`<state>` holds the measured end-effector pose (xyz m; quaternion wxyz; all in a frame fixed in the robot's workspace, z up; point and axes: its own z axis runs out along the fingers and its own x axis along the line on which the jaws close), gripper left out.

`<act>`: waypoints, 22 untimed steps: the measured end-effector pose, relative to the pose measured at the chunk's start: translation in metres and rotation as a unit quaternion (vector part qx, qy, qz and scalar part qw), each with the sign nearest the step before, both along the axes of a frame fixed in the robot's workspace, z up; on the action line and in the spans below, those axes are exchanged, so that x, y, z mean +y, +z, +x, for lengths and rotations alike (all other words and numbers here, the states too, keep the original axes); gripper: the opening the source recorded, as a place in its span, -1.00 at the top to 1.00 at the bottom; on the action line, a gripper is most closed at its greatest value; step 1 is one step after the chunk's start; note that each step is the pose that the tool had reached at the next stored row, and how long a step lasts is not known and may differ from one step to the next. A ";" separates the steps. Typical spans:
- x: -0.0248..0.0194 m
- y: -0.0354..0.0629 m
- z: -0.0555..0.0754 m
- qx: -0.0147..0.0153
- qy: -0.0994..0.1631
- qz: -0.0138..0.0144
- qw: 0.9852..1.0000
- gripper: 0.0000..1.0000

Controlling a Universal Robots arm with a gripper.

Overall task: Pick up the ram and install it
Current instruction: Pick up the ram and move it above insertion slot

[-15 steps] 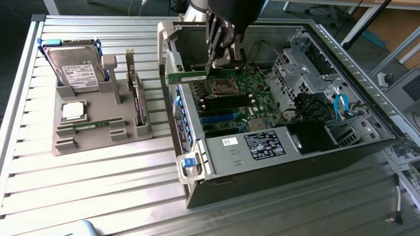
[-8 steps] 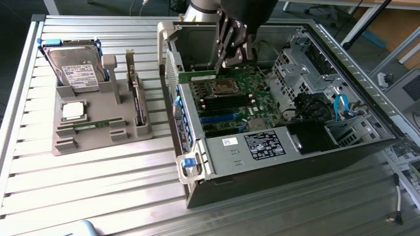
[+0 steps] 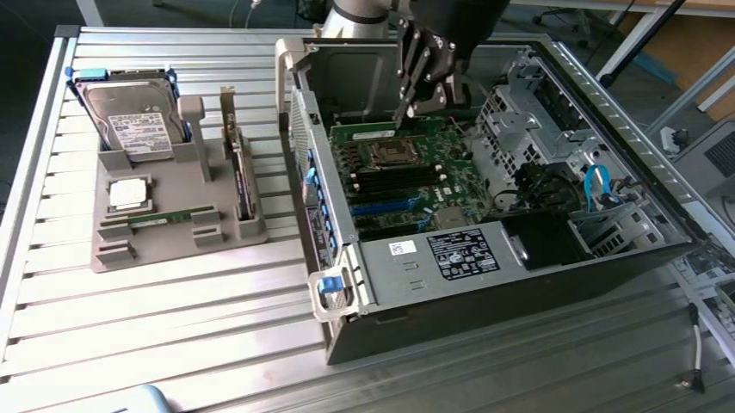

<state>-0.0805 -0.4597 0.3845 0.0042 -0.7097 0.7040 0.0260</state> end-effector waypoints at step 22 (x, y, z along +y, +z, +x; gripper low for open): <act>0.0000 0.0000 0.048 0.000 0.000 0.000 1.000 0.76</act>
